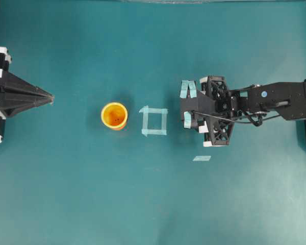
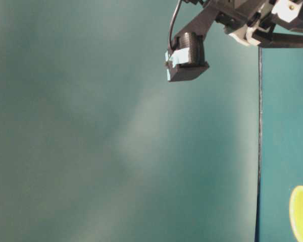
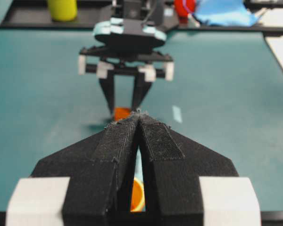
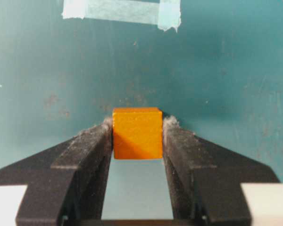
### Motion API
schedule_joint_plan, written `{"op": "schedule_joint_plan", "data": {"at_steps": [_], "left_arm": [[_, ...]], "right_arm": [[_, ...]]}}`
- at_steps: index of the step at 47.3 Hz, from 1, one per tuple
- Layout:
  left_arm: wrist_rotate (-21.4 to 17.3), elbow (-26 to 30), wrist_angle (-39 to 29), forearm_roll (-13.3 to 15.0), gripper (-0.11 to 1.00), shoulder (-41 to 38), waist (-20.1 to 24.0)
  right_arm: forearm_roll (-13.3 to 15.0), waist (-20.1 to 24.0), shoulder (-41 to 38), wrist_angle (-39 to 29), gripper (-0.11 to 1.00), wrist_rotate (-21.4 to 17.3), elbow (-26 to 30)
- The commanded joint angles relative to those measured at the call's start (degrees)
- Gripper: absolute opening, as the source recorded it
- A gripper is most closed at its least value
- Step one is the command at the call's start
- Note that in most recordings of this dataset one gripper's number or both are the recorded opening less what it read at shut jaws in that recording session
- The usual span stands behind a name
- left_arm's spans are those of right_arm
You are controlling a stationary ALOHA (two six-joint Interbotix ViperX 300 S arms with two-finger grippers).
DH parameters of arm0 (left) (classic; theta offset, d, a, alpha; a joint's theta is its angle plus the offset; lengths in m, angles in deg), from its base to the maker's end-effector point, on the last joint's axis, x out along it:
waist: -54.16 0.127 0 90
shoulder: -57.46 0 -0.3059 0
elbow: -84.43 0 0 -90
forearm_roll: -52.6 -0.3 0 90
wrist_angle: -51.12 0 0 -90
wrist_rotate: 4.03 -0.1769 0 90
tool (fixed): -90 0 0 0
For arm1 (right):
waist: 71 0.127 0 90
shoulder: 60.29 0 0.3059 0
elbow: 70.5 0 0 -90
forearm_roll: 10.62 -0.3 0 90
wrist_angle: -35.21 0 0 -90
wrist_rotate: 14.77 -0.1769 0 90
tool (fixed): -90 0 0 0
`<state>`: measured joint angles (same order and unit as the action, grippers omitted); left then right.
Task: Move the block to the right with right arm.
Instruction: 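Close the right gripper on the orange cube and lift it, then carry the held cube rightward to the right table edge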
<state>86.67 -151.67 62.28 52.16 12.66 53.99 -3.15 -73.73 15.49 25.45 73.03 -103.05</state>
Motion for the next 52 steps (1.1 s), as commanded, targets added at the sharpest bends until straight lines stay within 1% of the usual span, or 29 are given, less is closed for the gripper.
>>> {"op": "schedule_joint_plan", "data": {"at_steps": [1, 15, 32, 47, 52], "left_arm": [[0.0, 1.67, 0.09, -0.09, 0.0, -0.18, -0.09], [0.0, 1.76, 0.0, -0.18, 0.0, -0.18, -0.09], [0.0, 1.76, 0.09, -0.18, 0.0, -0.18, -0.09], [0.0, 1.76, 0.0, -0.18, 0.0, -0.18, -0.09], [0.0, 1.76, 0.0, -0.09, 0.0, -0.18, -0.09]], "right_arm": [[-0.26, 0.88, 2.72, -1.67, 0.41, -0.09, 2.11], [-0.7, 1.93, 10.02, -11.6, 0.41, -0.26, 5.62], [-3.78, 2.99, 16.79, -20.83, 0.41, -0.26, 7.82], [-6.77, 3.43, 24.52, -30.41, 0.41, -0.35, 7.21], [-7.21, 3.43, 27.25, -33.49, 0.41, -0.35, 6.42]]}}
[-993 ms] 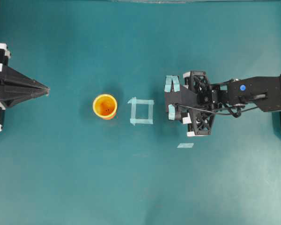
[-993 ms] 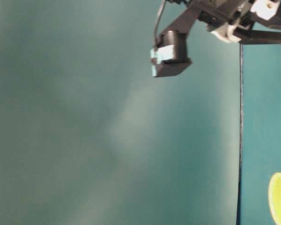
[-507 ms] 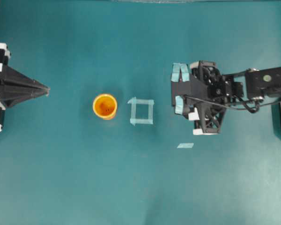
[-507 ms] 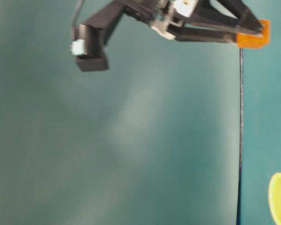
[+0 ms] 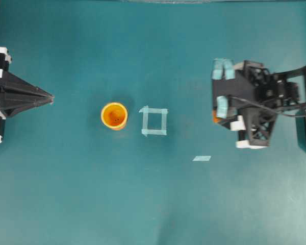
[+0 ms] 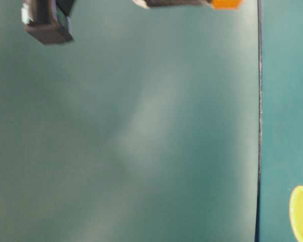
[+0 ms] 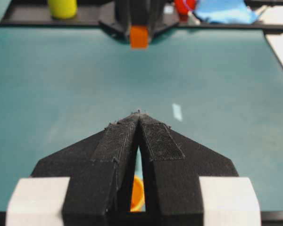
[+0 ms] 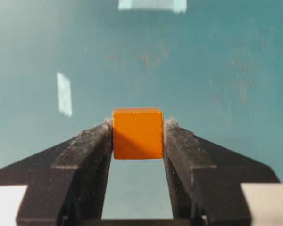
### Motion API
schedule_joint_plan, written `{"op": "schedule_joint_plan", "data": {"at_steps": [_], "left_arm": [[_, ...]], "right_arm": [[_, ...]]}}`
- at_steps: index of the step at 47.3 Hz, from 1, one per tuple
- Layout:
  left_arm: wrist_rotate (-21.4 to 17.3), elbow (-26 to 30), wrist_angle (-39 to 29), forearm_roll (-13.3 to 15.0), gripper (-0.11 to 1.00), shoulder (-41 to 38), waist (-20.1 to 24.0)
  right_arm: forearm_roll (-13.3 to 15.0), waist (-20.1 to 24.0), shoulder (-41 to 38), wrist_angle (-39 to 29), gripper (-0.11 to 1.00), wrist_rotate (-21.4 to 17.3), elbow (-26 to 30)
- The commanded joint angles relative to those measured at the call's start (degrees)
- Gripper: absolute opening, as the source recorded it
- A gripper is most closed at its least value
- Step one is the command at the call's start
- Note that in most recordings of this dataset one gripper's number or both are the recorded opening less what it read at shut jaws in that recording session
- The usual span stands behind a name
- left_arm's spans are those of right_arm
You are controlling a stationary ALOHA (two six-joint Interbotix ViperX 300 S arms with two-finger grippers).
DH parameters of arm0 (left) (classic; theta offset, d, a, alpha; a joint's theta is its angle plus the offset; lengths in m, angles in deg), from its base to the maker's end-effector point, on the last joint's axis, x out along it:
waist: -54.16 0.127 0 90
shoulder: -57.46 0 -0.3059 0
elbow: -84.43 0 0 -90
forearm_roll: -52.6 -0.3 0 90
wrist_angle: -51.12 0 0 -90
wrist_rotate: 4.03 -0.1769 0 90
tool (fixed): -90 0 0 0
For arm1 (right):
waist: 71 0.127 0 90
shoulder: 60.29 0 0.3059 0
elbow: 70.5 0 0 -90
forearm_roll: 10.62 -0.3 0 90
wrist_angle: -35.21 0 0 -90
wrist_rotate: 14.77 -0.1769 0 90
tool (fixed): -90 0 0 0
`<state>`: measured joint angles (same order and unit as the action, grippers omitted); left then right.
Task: Move the block to the right with right arm.
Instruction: 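Carry the held cube rightward to the right table edge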
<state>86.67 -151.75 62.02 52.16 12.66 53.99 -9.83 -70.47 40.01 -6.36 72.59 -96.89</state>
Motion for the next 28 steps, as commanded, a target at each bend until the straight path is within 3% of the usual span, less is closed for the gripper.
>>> {"op": "schedule_joint_plan", "data": {"at_steps": [1, 8, 28], "left_arm": [[0.0, 1.85, 0.26, -0.09, 0.0, -0.18, -0.09], [0.0, 1.85, 0.26, -0.18, 0.0, -0.18, -0.09], [0.0, 1.85, 0.26, -0.09, 0.0, -0.09, -0.09]], "right_arm": [[-0.7, 0.18, 3.25, -2.2, 0.41, 0.09, 0.0], [-2.02, 0.18, 8.09, -5.27, 0.41, -0.26, -2.29], [-2.11, 0.18, 23.38, -17.67, 0.41, -6.33, -7.29]]}}
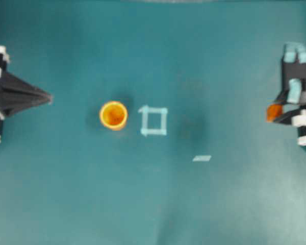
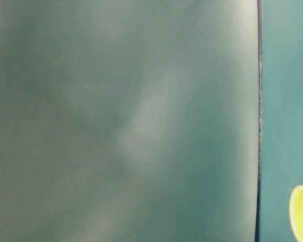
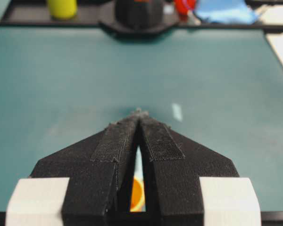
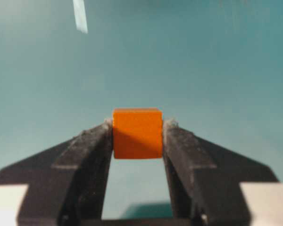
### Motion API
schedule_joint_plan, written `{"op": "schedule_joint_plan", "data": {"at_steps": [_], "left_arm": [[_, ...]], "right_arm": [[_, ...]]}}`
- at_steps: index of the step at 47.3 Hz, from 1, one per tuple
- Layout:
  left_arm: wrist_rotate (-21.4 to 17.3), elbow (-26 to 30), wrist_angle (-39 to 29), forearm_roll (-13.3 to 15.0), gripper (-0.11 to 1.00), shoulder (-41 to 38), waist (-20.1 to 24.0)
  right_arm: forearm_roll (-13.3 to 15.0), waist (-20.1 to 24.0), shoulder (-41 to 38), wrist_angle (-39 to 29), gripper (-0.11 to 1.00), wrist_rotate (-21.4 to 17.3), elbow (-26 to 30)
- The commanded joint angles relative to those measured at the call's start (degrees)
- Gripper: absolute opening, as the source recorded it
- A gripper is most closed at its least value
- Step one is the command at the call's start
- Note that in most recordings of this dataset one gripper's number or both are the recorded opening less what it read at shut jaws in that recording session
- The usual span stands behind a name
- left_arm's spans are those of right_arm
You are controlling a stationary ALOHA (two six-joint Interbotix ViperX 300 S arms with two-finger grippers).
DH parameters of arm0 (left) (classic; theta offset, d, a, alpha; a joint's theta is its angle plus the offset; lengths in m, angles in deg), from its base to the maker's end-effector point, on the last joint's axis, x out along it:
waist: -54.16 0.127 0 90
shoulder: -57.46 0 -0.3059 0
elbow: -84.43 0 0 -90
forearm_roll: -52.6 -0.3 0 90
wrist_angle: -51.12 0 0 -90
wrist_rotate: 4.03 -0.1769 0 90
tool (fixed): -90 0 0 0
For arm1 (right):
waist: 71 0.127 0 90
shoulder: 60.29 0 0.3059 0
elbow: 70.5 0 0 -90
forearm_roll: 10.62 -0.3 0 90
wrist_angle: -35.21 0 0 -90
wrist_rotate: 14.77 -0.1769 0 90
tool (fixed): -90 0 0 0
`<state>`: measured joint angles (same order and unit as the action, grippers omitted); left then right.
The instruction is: Move the block to the right with right arm.
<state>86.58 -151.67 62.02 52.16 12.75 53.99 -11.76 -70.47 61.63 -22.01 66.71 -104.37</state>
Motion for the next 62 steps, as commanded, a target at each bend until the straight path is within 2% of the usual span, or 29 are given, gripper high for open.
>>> {"op": "schedule_joint_plan", "data": {"at_steps": [1, 13, 43, 62], "left_arm": [[0.09, 1.76, 0.26, -0.18, 0.0, -0.18, -0.09], [0.18, 1.85, 0.26, -0.18, 0.0, -0.18, -0.09], [0.18, 1.93, 0.26, -0.18, 0.0, -0.18, -0.09], [0.18, 1.93, 0.26, -0.18, 0.0, -0.18, -0.09]], "right_arm": [[-0.18, 0.18, 2.37, -2.72, 0.41, -0.7, -0.09], [-0.26, 0.18, 8.09, -6.86, 0.41, -2.81, -1.85], [-0.7, 0.18, 15.56, -13.27, 0.41, -2.99, -2.02], [-0.7, 0.18, 17.05, -15.03, 0.41, -2.99, -2.64]]}}
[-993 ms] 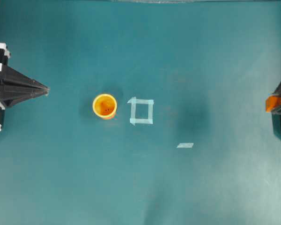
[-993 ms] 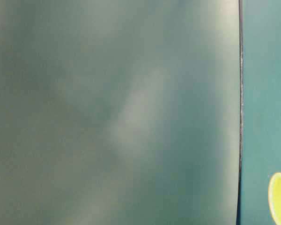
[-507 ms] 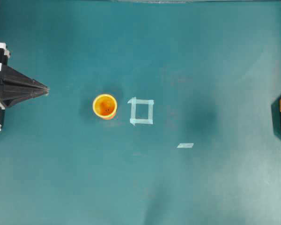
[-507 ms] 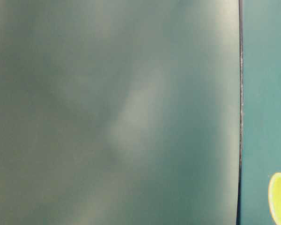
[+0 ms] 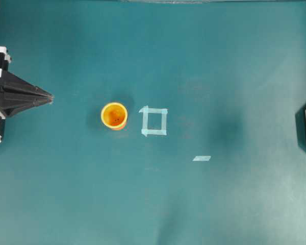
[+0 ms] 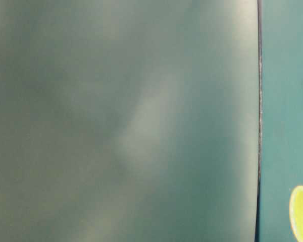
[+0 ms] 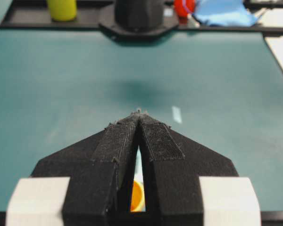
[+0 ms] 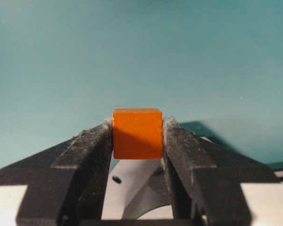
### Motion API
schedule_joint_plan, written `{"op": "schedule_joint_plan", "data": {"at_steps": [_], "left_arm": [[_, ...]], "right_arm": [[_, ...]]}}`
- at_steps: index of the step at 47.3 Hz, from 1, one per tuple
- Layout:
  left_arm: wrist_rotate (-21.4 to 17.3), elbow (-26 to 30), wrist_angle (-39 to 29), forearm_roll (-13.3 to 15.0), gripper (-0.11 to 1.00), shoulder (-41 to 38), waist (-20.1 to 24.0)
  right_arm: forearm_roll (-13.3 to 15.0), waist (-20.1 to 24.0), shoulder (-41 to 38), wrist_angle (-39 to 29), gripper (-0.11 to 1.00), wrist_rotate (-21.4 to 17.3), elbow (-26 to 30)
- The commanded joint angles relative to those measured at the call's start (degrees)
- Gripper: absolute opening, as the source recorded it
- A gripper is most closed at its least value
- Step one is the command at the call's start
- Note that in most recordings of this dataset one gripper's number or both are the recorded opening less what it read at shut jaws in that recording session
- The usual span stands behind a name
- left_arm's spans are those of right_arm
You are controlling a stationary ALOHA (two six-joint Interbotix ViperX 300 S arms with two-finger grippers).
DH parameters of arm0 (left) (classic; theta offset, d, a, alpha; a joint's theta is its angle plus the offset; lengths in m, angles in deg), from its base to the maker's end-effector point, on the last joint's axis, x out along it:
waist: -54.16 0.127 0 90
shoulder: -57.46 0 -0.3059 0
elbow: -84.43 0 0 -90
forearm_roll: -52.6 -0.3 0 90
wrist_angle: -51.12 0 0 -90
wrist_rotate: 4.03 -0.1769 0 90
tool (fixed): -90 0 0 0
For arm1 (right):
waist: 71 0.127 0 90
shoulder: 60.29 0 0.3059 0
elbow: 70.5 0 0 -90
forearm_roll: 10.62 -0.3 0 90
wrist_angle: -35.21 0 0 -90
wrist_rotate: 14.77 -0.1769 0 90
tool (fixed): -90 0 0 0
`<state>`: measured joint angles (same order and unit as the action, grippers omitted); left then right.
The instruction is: Move the block to the right with right arm.
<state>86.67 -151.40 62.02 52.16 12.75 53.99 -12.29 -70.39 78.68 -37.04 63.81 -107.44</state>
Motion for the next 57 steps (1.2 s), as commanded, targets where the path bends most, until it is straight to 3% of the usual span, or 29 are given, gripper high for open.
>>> {"op": "schedule_joint_plan", "data": {"at_steps": [1, 57], "left_arm": [[0.09, 1.67, 0.26, -0.09, 0.0, -0.18, -0.09], [0.0, 1.76, -0.35, -0.18, 0.0, -0.18, -0.09]], "right_arm": [[-0.18, 0.09, 0.18, 0.09, 0.41, -0.09, 0.35], [-0.18, 0.09, 0.62, 1.67, 0.41, -0.09, -0.62]]}}
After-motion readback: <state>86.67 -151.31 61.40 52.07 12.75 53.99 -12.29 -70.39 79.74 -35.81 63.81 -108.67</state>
